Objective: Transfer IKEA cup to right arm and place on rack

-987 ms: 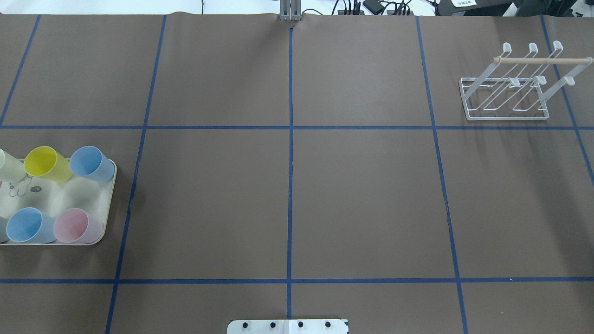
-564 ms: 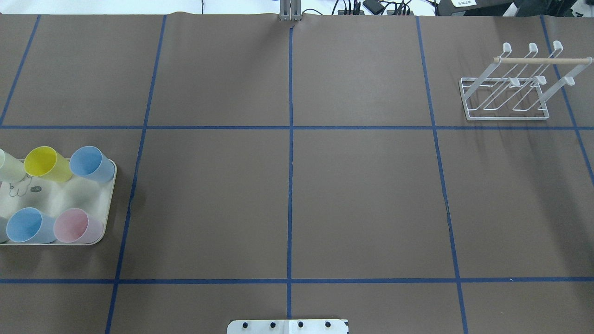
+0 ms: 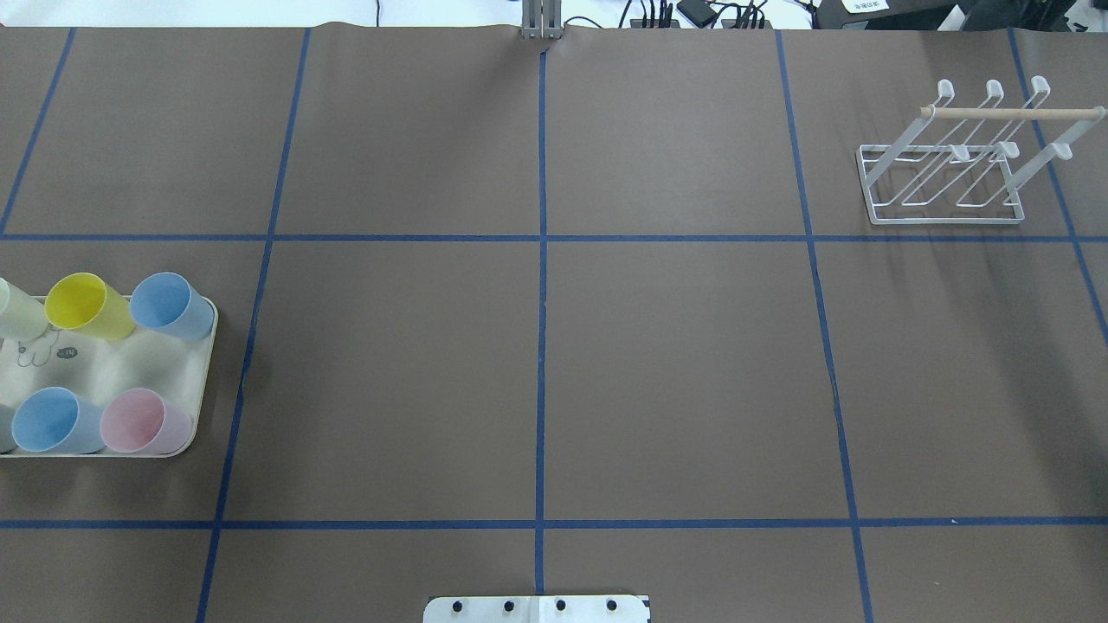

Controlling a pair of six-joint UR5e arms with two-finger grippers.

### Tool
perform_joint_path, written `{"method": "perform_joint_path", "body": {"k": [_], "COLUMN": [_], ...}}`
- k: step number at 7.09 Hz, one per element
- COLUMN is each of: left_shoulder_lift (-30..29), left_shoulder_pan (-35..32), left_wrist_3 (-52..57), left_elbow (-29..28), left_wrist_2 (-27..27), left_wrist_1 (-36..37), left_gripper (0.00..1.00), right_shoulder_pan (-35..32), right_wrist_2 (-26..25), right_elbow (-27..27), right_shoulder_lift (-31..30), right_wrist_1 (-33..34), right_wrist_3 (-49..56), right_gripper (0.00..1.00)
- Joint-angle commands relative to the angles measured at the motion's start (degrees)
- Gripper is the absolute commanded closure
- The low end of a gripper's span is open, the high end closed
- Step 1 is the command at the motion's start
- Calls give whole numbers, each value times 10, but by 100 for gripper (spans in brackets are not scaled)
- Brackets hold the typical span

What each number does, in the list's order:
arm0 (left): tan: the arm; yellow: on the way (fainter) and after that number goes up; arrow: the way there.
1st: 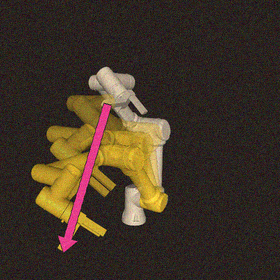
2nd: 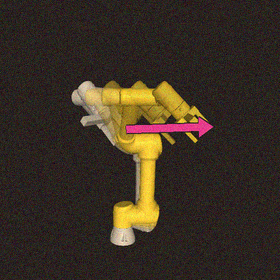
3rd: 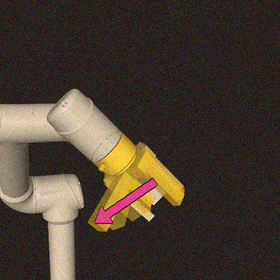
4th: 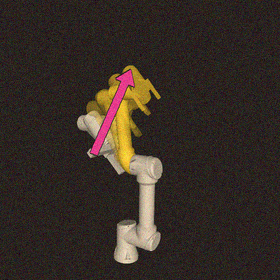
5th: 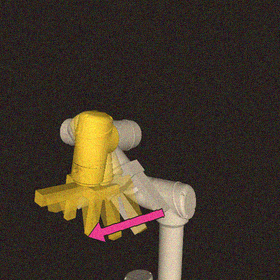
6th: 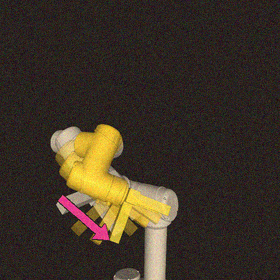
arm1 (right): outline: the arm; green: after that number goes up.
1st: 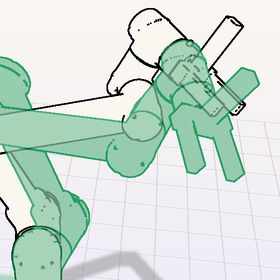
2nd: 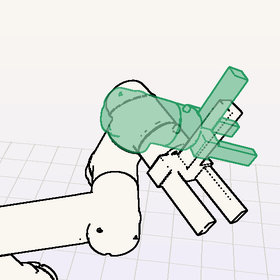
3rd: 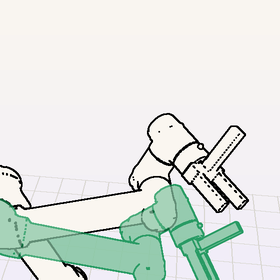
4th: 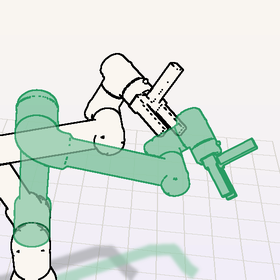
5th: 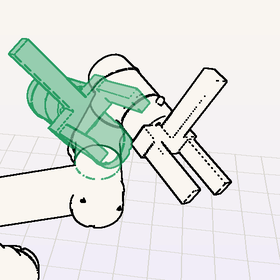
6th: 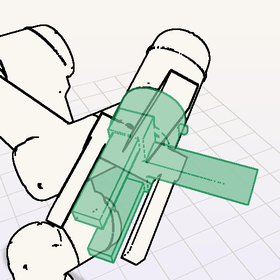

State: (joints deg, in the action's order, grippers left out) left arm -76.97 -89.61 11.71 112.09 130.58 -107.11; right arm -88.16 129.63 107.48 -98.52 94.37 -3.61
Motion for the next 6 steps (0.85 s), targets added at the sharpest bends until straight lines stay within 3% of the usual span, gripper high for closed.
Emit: {"method": "perform_joint_path", "body": {"k": [1, 2, 4, 5, 6], "left_shoulder_lift": [-19, -49, -52, -49, -46], "left_shoulder_pan": [0, 0, 0, 2, 15], "left_wrist_3": [0, -1, 1, 2, 3], "left_elbow": [-16, -22, -26, -26, -43], "left_wrist_2": [-2, 3, 6, 6, 6], "left_wrist_1": [-115, -125, -135, -160, -181], "left_gripper": [0, 0, 0, 0, 0], "right_shoulder_pan": [4, 5, 45, 56, 84], "right_wrist_2": [2, 5, 33, 86, 100], "right_elbow": [2, 11, 31, 31, 36], "right_shoulder_lift": [-4, -4, 3, -2, -6], "right_wrist_1": [-141, -167, -194, -233, -270], "right_wrist_3": [2, -5, -9, -44, -112], "right_gripper": [0, 0, 0, 0, 0]}}
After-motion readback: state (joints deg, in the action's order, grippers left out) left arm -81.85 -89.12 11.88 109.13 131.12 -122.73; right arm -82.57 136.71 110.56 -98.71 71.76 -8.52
